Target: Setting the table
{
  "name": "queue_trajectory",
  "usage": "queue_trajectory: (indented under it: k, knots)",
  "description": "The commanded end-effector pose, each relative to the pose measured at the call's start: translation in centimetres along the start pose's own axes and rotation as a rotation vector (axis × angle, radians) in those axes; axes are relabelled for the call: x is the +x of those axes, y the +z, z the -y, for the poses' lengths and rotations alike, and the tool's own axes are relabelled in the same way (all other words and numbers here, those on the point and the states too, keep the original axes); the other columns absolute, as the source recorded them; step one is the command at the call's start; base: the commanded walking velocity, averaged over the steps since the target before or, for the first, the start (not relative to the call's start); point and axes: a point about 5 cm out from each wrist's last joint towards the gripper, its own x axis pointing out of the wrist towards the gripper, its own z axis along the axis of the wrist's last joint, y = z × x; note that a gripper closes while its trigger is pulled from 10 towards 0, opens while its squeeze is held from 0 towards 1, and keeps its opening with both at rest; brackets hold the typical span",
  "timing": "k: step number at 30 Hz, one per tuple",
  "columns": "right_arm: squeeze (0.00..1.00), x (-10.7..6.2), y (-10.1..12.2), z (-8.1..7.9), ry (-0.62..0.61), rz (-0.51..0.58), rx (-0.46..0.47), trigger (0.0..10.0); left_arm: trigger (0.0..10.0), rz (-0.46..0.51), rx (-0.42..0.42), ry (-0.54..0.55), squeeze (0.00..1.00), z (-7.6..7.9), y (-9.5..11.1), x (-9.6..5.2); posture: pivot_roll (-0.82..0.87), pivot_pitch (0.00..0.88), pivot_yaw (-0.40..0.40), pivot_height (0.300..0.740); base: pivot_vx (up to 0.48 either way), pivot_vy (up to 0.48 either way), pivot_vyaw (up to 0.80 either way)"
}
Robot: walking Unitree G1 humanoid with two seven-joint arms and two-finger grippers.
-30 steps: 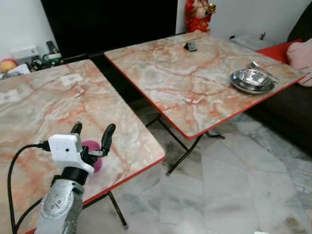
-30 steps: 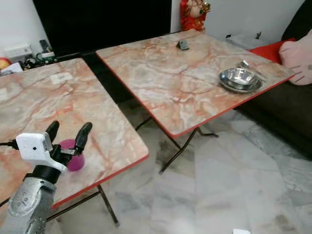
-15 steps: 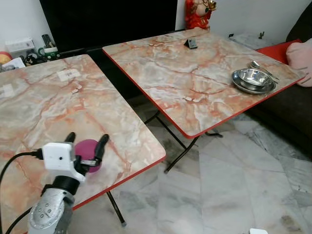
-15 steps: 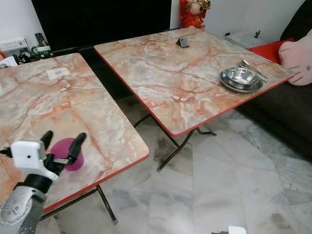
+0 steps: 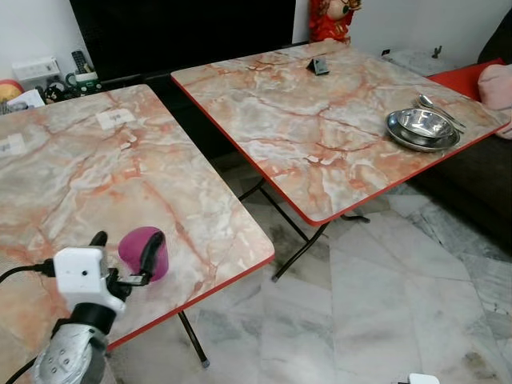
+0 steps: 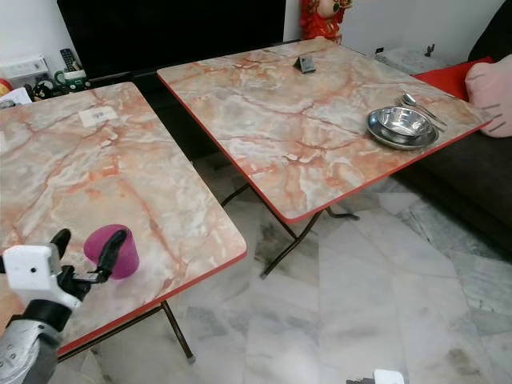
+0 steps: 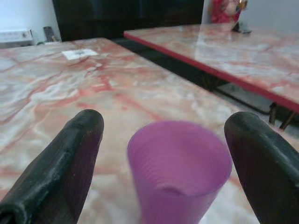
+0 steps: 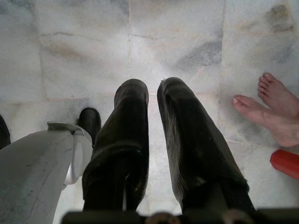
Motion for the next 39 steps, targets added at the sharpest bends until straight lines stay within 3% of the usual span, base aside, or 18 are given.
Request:
queue_trajectory:
  k: [1,7,22,39]
  knots:
    - [0.0,-0.1,-0.4,0.2,-0.006,-0.011,-0.002,10.0,10.0,-0.002,0.013,-0.002,0.0,-0.4,0.0,-0.5,0.11,0.12,-0.045,0.74,0.0,0.0,0.0]
    - [0.0,-0.1,-0.3,0.3,-0.01,-0.008,-0.002,10.0,10.0,-0.061,0.014,-0.05,0.0,-0.3,-1.1,-1.5,0.11,0.122,-0.048,0.74,0.0,0.0,0.0]
    - [0.0,-0.1,-0.3,0.3,-0.012,-0.008,-0.002,10.0,10.0,-0.14,0.008,-0.097,0.0,0.4,-2.9,-2.0,0.11,0.122,-0.05,0.74,0.0,0.0,0.0]
    - [0.0,-0.1,-0.3,0.3,-0.01,-0.012,-0.011,10.0,10.0,-0.201,-0.045,-0.094,0.0,1.3,-6.0,-1.1,0.11,0.123,-0.051,0.74,0.0,0.0,0.0]
